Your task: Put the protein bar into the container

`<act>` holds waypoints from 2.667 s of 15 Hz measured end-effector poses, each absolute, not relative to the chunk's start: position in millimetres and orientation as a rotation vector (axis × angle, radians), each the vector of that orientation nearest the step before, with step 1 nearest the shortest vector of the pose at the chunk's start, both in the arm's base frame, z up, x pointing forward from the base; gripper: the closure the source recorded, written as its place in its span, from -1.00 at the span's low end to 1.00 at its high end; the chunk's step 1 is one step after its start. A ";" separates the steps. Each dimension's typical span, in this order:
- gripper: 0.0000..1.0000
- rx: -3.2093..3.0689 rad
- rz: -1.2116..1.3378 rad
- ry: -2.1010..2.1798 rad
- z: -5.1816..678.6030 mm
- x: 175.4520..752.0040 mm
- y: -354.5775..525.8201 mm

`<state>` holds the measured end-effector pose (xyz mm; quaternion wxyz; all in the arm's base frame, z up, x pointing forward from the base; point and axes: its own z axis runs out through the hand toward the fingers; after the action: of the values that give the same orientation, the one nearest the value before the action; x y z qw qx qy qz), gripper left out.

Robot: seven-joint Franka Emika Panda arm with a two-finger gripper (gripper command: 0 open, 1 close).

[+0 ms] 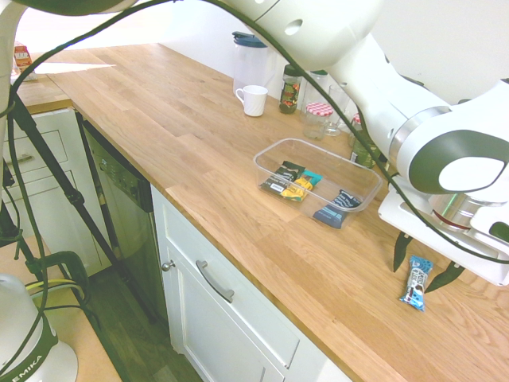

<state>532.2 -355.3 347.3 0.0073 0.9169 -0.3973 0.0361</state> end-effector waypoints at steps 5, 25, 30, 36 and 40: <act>1.00 2.867 0.113 -1.240 344.3 535.0 -352.2; 1.00 2.874 0.312 -1.070 483.3 564.0 -119.5; 1.00 2.863 0.273 -1.035 443.6 580.8 -89.1; 1.00 2.854 0.214 -1.027 396.6 593.5 -91.0; -1.00 2.847 0.194 -1.031 387.9 595.6 -94.7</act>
<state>595.6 -94.7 387.9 0.0536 0.9370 -0.3393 0.0640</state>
